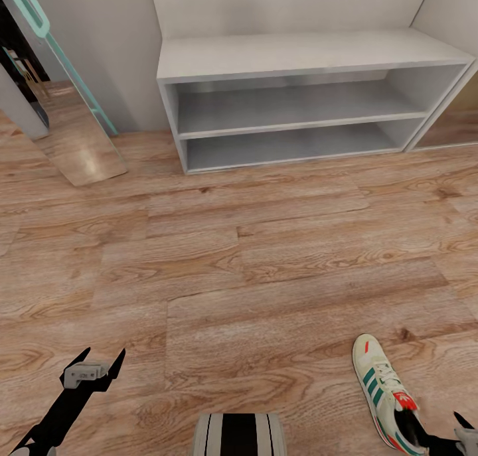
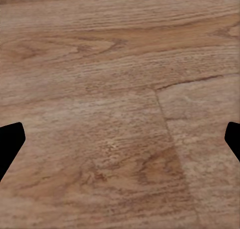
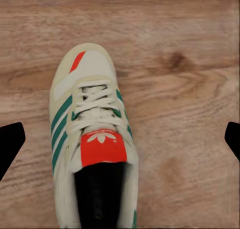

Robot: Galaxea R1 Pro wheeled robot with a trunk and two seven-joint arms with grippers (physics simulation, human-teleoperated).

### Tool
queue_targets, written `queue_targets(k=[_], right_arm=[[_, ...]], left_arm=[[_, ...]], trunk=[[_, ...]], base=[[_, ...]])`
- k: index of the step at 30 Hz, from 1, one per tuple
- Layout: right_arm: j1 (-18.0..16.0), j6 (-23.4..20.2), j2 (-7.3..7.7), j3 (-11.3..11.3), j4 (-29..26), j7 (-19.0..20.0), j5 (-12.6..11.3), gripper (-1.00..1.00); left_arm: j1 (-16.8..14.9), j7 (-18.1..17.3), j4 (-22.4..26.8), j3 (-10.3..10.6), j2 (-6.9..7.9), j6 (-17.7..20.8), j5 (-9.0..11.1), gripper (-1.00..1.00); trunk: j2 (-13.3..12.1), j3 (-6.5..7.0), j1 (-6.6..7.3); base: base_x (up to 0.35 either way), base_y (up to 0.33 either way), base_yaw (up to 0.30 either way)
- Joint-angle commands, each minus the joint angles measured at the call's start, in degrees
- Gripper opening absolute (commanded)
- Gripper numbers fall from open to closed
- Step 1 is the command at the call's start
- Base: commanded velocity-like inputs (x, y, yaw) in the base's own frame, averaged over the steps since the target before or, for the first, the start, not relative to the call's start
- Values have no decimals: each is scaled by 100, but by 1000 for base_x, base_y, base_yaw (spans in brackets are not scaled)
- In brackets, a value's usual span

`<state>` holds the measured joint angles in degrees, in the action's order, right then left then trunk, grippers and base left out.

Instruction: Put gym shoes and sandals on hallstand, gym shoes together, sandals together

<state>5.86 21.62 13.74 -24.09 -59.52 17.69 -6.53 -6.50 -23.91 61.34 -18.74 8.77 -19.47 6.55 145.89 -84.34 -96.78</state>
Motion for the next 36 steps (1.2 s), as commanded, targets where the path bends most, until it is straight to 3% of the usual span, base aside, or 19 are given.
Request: queue_targets(k=[1,6,15,28,36], right_arm=[[-51,-3,51,-114,119,115,-3,100],[-367,-10,213,-383,652,506,-13,100],[-756,16,283,-517,1290,765,12,100],[-841,105,272,-481,1521,817,58,100],[-860,353,264,-332,1702,828,69,100]], left_arm=[[0,0,0,-1,0,-1,1,100],[0,0,-4,1,-2,-3,-3,100],[0,0,-9,-3,0,-18,-5,100],[0,0,-8,-6,1,-47,2,100],[0,0,-13,-1,-4,-93,-3,100]], trunk=[[0,0,0],[0,0,0],[0,0,0],[0,0,0],[0,0,0]], base=[[0,0,0],[0,0,0],[0,0,0],[0,0,0],[0,0,0]])
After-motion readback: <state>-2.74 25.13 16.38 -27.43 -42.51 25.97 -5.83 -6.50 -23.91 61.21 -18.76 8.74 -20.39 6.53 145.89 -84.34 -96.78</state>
